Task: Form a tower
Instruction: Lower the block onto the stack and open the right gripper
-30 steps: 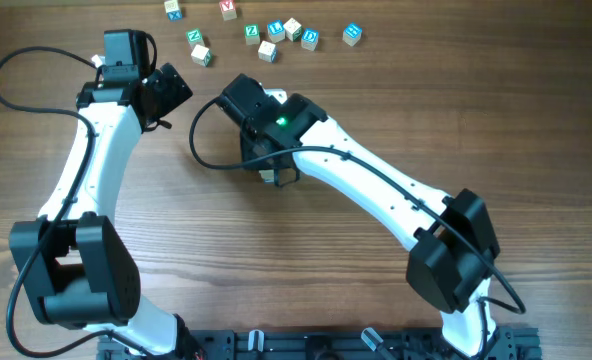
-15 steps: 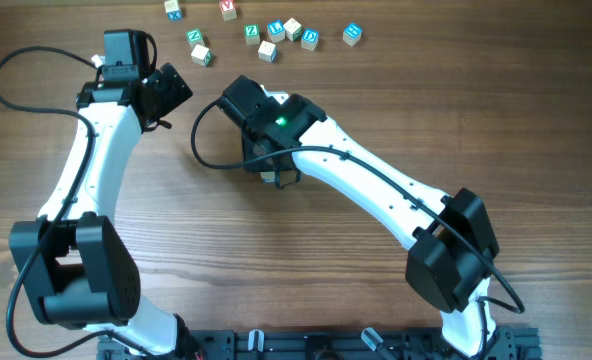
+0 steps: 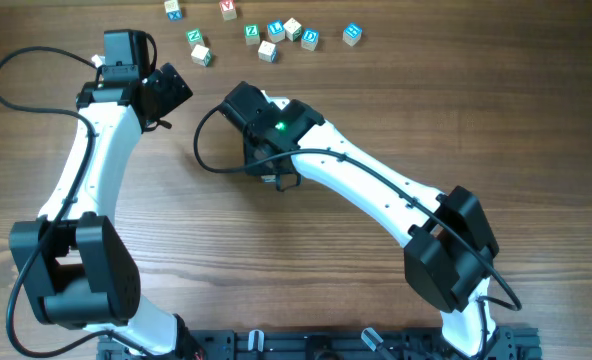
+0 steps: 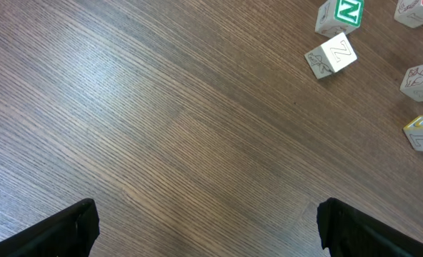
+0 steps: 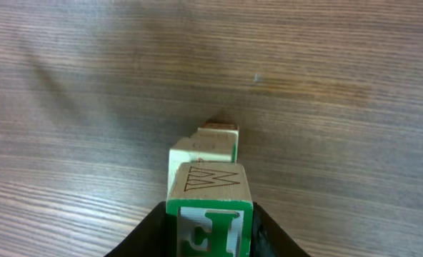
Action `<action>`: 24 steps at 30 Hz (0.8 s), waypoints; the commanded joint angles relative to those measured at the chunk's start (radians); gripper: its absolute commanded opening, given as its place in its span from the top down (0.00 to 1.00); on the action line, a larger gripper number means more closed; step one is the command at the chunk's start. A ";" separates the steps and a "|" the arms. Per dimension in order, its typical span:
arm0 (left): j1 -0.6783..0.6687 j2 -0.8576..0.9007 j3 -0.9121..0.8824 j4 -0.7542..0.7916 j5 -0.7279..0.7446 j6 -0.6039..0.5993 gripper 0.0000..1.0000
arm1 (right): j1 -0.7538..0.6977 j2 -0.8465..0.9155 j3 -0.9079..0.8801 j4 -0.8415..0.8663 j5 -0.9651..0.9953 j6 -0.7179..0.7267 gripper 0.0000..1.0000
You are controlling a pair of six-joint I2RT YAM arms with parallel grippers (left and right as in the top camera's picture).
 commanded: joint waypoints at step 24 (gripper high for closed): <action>0.003 0.006 0.014 0.003 -0.006 -0.006 0.00 | 0.004 0.017 -0.004 0.036 -0.021 -0.013 0.62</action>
